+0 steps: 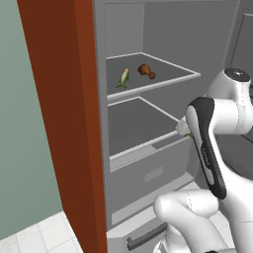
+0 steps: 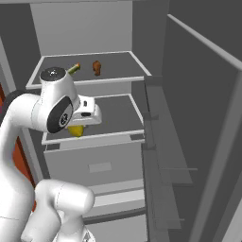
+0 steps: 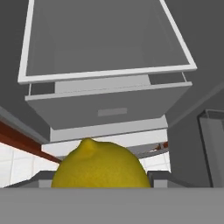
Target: Gather the lemon and corn from the fridge and place them on a tray on the dining counter. Then gather the chicken drumstick and fish from the fridge and place them on the other tray.
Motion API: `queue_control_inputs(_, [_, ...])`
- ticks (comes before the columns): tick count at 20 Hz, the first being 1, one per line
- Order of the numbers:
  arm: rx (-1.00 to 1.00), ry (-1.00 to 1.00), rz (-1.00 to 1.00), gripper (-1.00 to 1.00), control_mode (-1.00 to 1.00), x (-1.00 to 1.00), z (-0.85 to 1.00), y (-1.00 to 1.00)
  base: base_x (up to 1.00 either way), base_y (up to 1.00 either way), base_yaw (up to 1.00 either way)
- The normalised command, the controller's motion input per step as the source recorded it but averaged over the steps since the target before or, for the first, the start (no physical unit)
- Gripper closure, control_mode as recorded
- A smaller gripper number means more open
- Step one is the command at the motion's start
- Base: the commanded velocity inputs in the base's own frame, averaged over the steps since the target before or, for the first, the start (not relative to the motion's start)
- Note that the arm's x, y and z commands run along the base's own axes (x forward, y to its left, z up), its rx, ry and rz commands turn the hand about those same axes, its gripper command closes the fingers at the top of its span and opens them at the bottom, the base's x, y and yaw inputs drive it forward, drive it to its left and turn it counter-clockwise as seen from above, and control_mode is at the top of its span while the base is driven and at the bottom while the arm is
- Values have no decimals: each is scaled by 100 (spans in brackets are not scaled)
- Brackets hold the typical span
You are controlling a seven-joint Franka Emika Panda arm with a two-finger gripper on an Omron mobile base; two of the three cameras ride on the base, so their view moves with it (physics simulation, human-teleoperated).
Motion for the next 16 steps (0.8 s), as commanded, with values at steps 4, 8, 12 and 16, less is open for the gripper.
queue_control_inputs(4, [-4, 4, 0, 100, -100, -3, -3, 10, 0, 0, 0])
queue_control_inputs(8, [-2, -1, 0, 100, 100, -7, -3, 2, -11, 6, 0])
queue_control_inputs(12, [0, 0, 0, 100, 100, 0, 0, 0, -44, 47, 0])
queue_control_inputs(16, [0, 0, 0, 100, 100, 0, 0, 0, -46, 44, -1])
